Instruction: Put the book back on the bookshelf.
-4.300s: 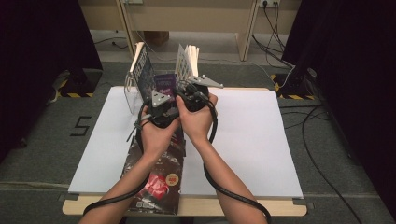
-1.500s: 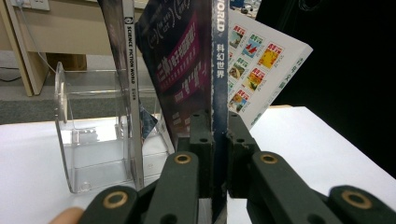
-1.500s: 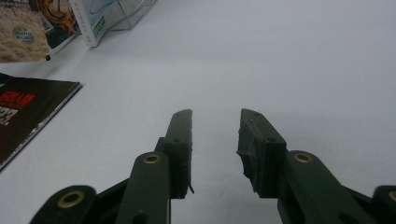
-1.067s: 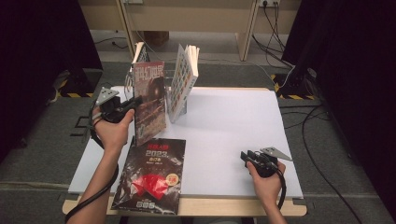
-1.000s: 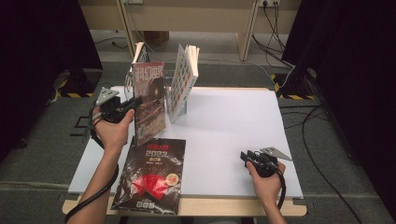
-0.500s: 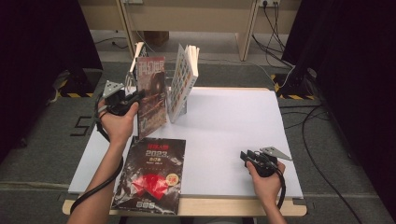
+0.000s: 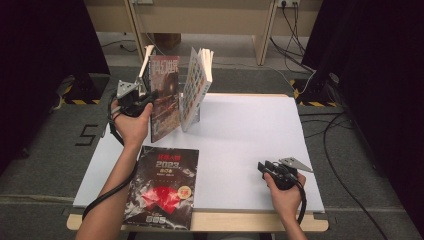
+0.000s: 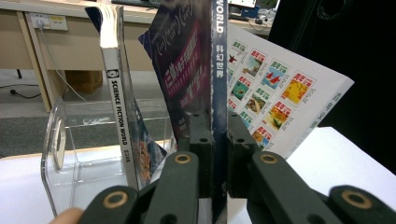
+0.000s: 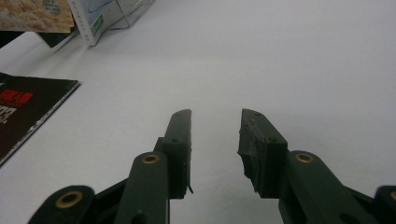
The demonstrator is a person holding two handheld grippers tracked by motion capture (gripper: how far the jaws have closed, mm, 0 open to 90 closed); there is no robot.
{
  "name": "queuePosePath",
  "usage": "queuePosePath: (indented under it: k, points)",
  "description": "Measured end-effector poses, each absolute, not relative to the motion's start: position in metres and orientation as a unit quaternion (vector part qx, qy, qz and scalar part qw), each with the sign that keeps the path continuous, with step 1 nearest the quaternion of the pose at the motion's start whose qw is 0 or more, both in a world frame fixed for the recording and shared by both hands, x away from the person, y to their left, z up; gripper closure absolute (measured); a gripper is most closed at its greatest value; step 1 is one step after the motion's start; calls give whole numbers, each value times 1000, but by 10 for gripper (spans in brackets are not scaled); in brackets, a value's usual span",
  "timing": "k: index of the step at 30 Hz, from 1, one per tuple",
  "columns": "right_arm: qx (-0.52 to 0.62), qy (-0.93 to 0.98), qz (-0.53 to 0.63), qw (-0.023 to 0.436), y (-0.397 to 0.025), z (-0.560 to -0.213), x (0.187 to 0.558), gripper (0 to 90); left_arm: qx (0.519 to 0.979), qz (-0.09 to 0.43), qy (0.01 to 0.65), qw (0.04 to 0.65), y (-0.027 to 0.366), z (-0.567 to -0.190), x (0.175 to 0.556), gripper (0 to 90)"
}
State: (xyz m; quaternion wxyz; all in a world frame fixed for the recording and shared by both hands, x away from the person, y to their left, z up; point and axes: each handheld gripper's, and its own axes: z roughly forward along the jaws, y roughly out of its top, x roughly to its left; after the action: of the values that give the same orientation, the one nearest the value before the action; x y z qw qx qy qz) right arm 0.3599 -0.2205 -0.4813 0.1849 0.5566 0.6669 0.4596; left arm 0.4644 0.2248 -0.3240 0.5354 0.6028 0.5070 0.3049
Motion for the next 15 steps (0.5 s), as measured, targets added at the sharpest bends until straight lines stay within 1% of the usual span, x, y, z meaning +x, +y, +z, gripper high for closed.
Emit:
queuePosePath:
  k: [15]
  points:
    - [555,668,458,188,-221,-482,360,645,591,318,512,536,234,-317,459,840]
